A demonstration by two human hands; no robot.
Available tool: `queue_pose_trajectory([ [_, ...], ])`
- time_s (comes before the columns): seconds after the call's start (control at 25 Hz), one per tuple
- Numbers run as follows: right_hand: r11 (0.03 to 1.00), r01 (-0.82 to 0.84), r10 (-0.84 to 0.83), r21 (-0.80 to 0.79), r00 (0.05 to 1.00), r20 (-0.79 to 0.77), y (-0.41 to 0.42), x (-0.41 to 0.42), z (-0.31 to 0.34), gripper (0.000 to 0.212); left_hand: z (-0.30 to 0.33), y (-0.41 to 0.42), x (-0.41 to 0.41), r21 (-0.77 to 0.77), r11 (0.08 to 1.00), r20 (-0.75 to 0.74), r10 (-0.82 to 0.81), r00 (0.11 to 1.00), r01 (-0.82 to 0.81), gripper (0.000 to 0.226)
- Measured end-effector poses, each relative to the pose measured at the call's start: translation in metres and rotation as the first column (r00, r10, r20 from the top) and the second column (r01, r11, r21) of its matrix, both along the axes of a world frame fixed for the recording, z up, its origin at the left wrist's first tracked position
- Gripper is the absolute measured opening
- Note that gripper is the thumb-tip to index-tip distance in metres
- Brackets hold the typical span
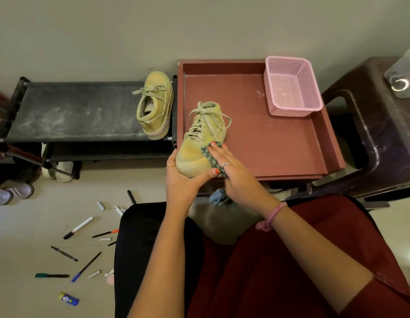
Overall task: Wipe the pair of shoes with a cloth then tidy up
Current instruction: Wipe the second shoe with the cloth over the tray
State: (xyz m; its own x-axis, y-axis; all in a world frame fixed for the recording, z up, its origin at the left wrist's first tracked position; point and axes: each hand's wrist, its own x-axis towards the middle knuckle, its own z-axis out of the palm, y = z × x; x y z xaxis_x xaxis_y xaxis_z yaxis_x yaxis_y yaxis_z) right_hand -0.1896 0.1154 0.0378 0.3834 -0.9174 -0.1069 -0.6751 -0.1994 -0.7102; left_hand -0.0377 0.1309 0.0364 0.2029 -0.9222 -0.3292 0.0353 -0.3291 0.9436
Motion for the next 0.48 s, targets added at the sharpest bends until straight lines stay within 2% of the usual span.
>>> queue_pose_trajectory([
  [0.16, 0.984, -0.132, 0.111, -0.116, 0.98, -0.167, 0.01, -0.008, 0.004, 0.093, -0.007, -0.003, 0.007, -0.056, 0.996, 0.129, -0.057, 0.99, 0.065, 0.09],
  [0.32, 0.875, -0.372, 0.209, -0.311, 0.868, -0.45, -0.029, -0.007, 0.005, 0.062, -0.006, -0.005, 0.01, -0.063, 0.991, 0.156, -0.105, 0.982, 0.116, 0.088],
  [0.4, 0.853, -0.413, 0.211, -0.319, 0.832, -0.513, -0.037, -0.005, 0.005, 0.059, -0.008, -0.006, 0.012, -0.062, 0.989, 0.184, -0.122, 0.975, 0.135, 0.091],
  [0.48, 0.895, -0.36, 0.189, -0.265, 0.841, -0.507, -0.033, -0.003, 0.005, 0.06, -0.009, -0.006, 0.013, -0.061, 0.988, 0.204, -0.127, 0.971, 0.142, 0.098],
])
